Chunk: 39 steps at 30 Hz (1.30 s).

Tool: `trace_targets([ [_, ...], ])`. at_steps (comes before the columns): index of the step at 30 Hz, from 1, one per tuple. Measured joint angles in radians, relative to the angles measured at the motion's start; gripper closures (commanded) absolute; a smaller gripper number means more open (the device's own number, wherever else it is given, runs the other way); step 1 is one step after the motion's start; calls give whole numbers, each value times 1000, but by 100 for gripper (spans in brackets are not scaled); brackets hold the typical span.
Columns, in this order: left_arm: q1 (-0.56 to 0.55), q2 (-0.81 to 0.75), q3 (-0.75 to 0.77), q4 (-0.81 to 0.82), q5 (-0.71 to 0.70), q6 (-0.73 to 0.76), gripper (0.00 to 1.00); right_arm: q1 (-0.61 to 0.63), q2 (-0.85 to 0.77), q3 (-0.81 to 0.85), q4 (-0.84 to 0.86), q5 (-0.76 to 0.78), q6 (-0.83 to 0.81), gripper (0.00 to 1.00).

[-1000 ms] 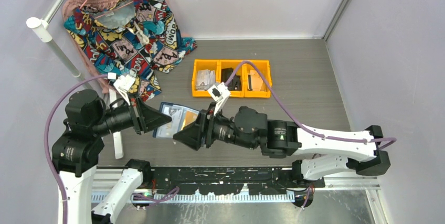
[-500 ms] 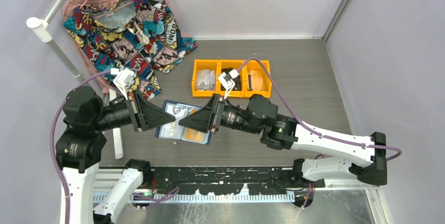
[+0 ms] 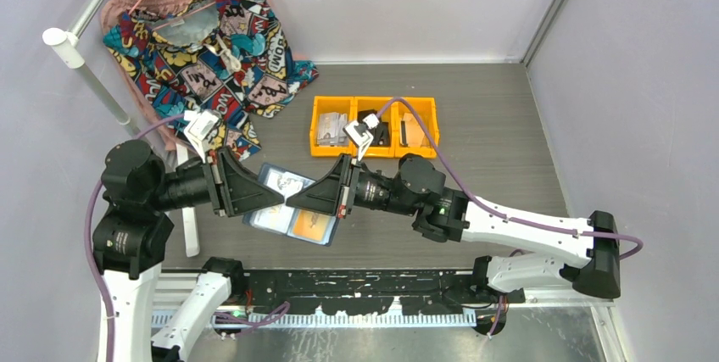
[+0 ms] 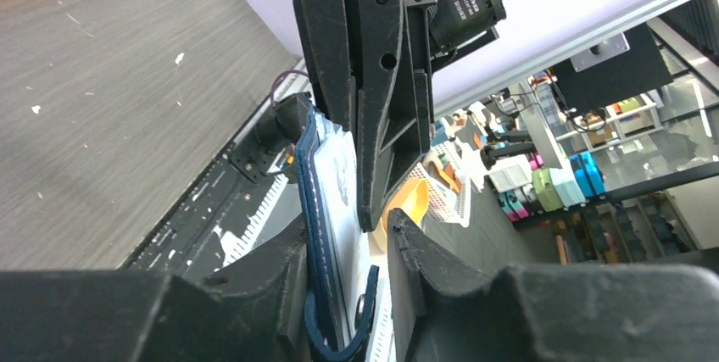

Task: Take the credit cards out of the card holder
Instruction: Remove the credit card from the card holder.

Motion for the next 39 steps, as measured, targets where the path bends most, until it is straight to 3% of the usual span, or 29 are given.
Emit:
trace_targets([
  [3,0,-4,-11,11,24,-20,64,0,0,-10,15,-4,3,97],
  [7,0,-8,-23,16,42,-37,87,0,0,-26,40,-13,10,96],
  [13,0,-10,-27,21,41,-51,100,2,-11,-51,85,-17,15,96],
  [29,-6,3,-26,20,38,-51,100,6,-72,-120,102,17,13,99],
  [31,-6,3,-25,20,37,-48,100,6,-75,-120,98,17,10,89],
  [33,-6,3,-25,20,37,-46,100,6,-79,-120,91,18,6,74],
  [39,-4,2,1,21,34,-40,100,1,-109,-136,89,21,8,70],
])
